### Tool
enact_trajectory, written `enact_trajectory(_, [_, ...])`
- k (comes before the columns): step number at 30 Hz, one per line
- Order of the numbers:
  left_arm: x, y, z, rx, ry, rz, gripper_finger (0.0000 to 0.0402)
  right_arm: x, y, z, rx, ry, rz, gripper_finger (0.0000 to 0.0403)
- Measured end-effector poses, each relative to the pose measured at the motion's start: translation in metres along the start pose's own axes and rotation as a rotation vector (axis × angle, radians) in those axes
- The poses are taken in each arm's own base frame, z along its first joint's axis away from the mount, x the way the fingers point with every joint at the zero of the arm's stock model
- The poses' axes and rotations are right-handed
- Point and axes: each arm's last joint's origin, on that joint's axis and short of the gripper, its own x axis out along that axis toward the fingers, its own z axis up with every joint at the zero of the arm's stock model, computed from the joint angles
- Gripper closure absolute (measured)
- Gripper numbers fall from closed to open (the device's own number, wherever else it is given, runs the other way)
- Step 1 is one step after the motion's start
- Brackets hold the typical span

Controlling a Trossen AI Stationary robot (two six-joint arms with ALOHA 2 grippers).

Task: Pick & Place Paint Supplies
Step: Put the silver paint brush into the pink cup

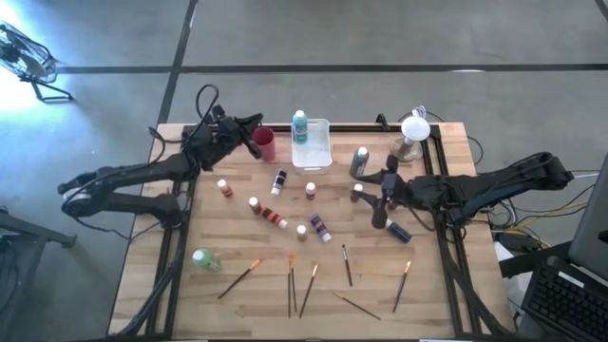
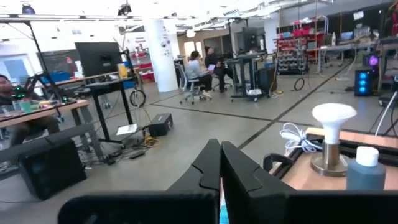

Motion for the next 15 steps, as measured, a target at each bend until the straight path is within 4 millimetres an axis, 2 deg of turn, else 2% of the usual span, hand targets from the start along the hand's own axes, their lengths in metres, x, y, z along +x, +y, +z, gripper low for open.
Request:
enact_trajectory(8, [-0.002, 0.01, -0.015, -0.03, 0.015, 0.013, 0.0401, -0.006, -0.003, -0.007, 0.02, -0.01, 0.001, 0.025])
enact_trajectory(15, [-0.004, 0.01, -0.024, -0.045, 0.003, 0.003, 0.0401, -0.005, -0.003, -0.007, 0.017, -0.008, 0.001, 0.0236])
